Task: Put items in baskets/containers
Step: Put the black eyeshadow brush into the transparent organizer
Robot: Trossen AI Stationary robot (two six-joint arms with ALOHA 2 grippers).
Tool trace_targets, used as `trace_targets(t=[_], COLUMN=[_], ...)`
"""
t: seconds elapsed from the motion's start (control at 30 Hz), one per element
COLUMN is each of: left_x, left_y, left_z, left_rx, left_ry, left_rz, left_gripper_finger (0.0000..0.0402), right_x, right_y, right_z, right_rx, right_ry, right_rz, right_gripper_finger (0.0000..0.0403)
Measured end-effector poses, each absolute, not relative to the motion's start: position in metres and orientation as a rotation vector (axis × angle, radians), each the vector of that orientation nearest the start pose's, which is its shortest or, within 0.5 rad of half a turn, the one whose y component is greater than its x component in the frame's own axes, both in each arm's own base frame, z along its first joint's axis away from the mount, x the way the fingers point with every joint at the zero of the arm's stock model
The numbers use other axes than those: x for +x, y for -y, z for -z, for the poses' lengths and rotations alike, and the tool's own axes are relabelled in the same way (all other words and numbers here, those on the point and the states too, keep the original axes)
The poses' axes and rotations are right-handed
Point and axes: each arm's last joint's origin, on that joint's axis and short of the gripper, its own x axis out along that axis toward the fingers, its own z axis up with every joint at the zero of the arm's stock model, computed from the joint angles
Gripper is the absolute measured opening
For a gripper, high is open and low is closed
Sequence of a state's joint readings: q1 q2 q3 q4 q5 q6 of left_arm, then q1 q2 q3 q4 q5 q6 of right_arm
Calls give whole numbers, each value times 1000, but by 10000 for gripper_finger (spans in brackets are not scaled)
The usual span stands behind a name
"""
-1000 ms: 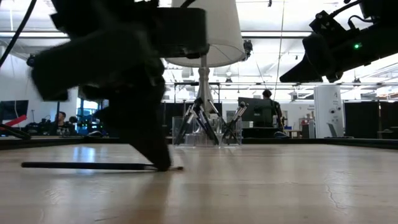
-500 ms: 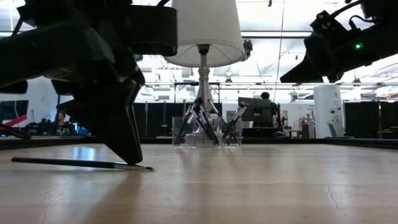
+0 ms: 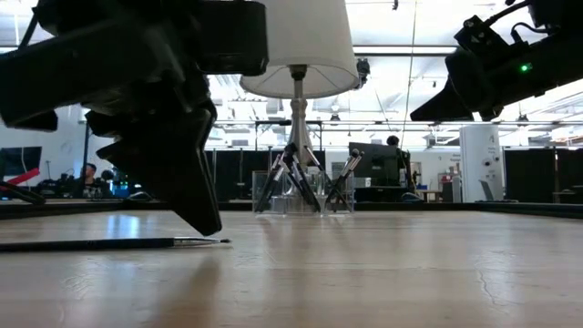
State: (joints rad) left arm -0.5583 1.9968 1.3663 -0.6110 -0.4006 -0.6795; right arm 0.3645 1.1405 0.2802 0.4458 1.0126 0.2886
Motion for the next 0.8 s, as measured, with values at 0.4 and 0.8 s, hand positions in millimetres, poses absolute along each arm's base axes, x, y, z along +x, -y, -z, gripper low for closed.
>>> trace_targets(t=[0.4,0.8], left_x=[341,335], left_y=[196,187], left_z=[-159,-146], left_rx=[-51,-11], left_ry=[-1059,-1057], left_rz=[-250,-307], left_gripper_finger=[89,96], right_x=[187,187], right_y=[-45,-45], right_z=[-163,-163], right_rx=[8,9], right_ry=[-230,-230], right_rz=[677,677], right_gripper_finger=[9,8])
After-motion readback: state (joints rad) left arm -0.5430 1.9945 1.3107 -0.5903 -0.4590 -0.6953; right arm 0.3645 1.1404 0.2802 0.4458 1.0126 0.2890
